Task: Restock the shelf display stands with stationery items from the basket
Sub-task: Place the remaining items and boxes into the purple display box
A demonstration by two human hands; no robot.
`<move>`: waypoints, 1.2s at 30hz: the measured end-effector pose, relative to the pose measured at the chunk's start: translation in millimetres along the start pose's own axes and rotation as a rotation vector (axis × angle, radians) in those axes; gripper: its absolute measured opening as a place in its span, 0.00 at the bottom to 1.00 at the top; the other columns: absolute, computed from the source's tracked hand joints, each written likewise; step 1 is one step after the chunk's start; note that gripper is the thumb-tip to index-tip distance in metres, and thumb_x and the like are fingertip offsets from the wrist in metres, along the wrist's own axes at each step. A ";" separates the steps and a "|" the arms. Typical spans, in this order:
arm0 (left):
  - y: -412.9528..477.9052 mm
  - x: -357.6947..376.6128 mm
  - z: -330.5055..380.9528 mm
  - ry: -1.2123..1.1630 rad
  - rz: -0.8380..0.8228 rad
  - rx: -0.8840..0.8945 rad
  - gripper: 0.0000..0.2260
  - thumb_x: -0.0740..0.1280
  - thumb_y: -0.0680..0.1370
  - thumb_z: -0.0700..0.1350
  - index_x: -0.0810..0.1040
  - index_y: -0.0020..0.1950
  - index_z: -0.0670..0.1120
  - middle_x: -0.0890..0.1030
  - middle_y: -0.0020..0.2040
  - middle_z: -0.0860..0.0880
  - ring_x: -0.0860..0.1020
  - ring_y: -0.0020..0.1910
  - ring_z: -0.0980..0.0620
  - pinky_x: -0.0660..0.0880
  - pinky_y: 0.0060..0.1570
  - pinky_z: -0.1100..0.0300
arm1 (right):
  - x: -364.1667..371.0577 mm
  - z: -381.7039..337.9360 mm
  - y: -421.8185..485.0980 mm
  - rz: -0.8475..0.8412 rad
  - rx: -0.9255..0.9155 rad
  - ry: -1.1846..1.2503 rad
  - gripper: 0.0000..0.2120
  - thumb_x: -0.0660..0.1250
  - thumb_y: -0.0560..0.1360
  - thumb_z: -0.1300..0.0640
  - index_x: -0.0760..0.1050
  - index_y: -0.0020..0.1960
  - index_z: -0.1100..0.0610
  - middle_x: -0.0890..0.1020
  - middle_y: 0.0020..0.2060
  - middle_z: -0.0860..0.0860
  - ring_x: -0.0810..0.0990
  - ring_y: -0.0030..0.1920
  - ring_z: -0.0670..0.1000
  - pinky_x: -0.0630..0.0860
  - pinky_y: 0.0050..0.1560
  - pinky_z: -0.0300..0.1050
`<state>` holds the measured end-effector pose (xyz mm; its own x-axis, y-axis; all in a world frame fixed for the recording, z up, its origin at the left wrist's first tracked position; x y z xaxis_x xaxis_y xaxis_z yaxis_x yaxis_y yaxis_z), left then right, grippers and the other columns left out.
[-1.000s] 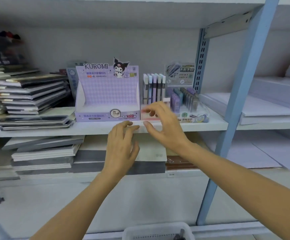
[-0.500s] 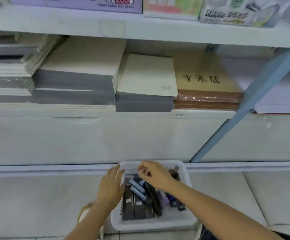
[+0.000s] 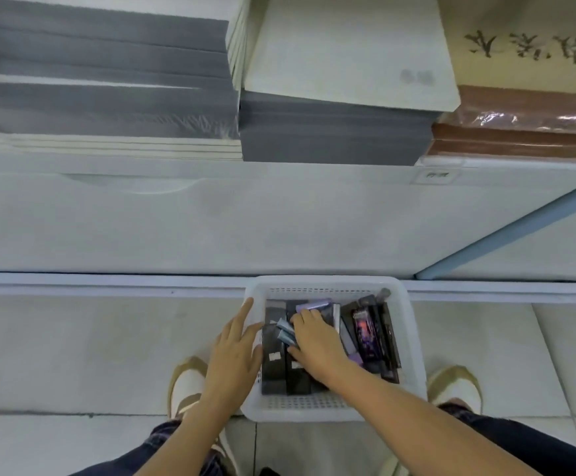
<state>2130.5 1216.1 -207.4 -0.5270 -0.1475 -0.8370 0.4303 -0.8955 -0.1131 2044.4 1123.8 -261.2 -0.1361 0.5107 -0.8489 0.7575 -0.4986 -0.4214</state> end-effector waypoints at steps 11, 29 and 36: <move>4.6 -11.5 11.3 -0.075 0.097 -0.089 0.10 0.66 0.79 0.40 0.79 0.59 0.46 0.73 0.65 0.44 0.70 0.63 0.45 0.71 0.60 0.53 | -5.5 23.0 5.0 -0.133 0.051 0.517 0.19 0.62 0.80 0.47 0.67 0.64 0.58 0.78 0.55 0.55 0.78 0.51 0.51 0.72 0.45 0.43; 15.1 39.8 30.8 -1.078 -0.119 -0.602 0.09 0.63 0.81 0.48 0.77 0.54 0.44 0.84 0.42 0.45 0.81 0.34 0.54 0.75 0.29 0.64 | -49.5 26.5 -23.9 -0.187 -0.025 0.948 0.10 0.65 0.78 0.47 0.81 0.55 0.48 0.85 0.44 0.46 0.83 0.45 0.44 0.77 0.47 0.36; 11.9 48.8 11.7 -1.031 -0.147 -0.680 0.07 0.62 0.82 0.46 0.74 0.52 0.42 0.80 0.31 0.49 0.76 0.27 0.53 0.70 0.25 0.63 | -44.7 117.5 -15.8 0.135 0.433 0.565 0.12 0.61 0.81 0.49 0.73 0.56 0.57 0.80 0.44 0.52 0.78 0.41 0.49 0.74 0.41 0.39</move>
<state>2101.4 1193.4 -243.2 -0.7996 -0.6003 -0.0172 0.4485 -0.5779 -0.6818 1963.5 1026.5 -254.0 0.3802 0.6507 -0.6573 0.4075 -0.7558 -0.5125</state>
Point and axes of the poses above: each hand's wrist, its own y-axis towards the middle knuckle, its own x-axis out of the palm, z = x × y, the point moved 10 cm from there along y, towards the middle knuckle
